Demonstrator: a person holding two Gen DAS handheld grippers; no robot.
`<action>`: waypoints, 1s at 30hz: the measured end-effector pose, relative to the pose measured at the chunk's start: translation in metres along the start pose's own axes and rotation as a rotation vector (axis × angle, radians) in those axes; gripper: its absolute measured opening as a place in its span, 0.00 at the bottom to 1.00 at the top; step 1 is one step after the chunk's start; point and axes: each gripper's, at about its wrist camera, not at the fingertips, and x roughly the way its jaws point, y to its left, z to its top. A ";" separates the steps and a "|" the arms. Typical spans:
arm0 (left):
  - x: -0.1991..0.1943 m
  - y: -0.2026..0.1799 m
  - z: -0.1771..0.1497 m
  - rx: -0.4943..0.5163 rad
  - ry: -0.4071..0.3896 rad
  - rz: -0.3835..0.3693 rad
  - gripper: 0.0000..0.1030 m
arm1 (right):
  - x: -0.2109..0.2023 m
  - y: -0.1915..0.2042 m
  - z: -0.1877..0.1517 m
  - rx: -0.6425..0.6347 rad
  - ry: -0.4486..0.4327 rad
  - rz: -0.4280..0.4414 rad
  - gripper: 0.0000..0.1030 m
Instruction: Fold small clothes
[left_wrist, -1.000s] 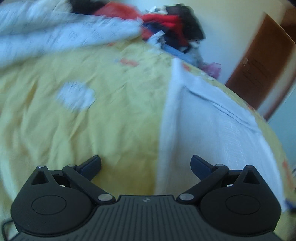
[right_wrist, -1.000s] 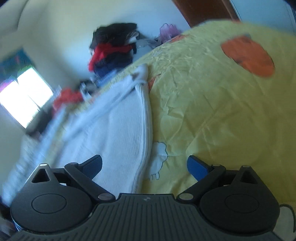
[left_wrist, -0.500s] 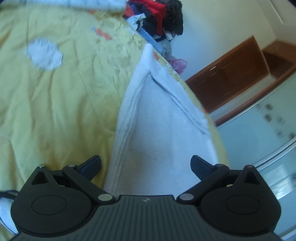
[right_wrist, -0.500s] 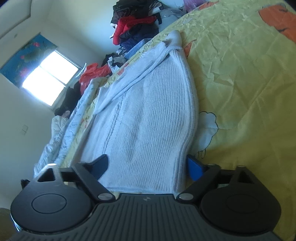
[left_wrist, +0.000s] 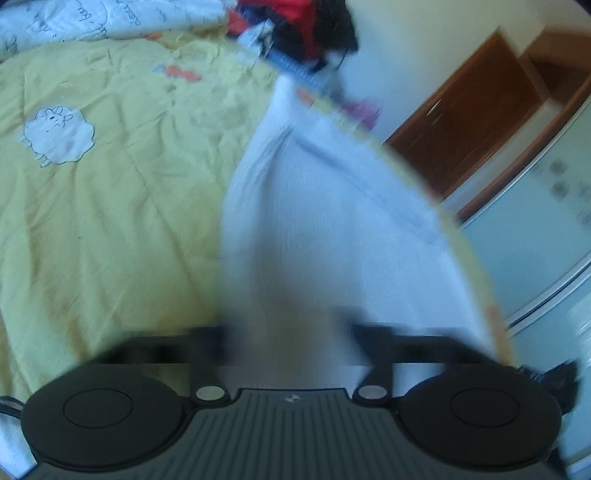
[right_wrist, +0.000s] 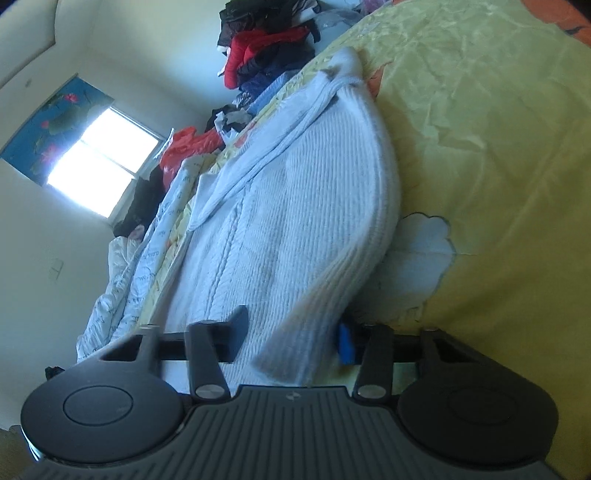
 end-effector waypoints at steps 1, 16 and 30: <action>0.003 0.000 0.002 0.011 0.013 0.013 0.13 | 0.003 -0.001 0.001 0.001 0.016 -0.018 0.18; -0.029 -0.014 0.064 0.063 -0.025 -0.079 0.11 | -0.023 0.012 0.030 -0.033 -0.045 0.164 0.17; 0.056 -0.059 0.245 0.080 -0.129 -0.117 0.10 | 0.027 0.048 0.211 -0.086 -0.146 0.289 0.17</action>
